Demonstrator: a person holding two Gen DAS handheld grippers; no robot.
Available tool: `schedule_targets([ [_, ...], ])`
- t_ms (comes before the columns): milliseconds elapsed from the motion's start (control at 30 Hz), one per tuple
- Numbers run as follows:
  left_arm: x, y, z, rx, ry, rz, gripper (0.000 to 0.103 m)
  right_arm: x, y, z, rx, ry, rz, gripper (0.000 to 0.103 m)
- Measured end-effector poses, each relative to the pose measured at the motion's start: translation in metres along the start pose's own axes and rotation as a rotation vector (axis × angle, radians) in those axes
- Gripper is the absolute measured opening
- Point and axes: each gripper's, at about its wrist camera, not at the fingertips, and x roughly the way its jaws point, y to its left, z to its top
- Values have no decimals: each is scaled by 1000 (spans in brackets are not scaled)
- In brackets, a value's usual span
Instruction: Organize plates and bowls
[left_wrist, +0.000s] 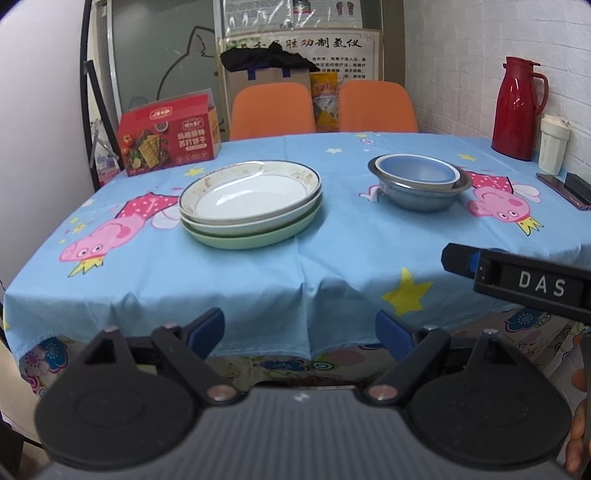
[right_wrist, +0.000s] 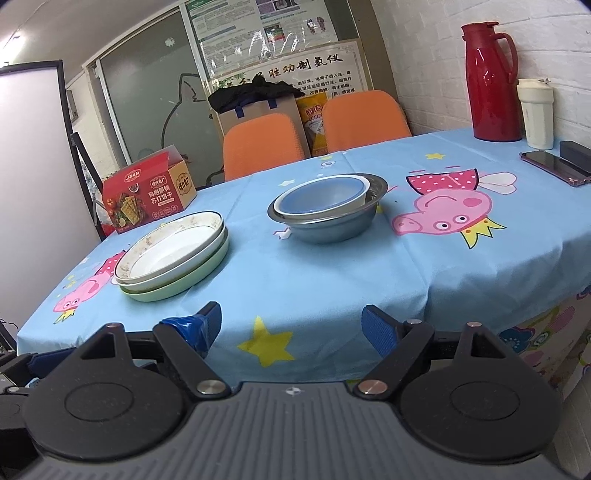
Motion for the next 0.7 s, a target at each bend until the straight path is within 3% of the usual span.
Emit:
schedule_targets([
  [367,5,-4,-2,13,14,-13,89,1,5,-3,-23,12,-1,70],
  [567,26,-16,35,71,17,-104,89,6,-6,12,-29,-12,-24,70],
  [700,47,-36,56,123,12,-92,89,16,-28,28,9,-7,-73,70],
])
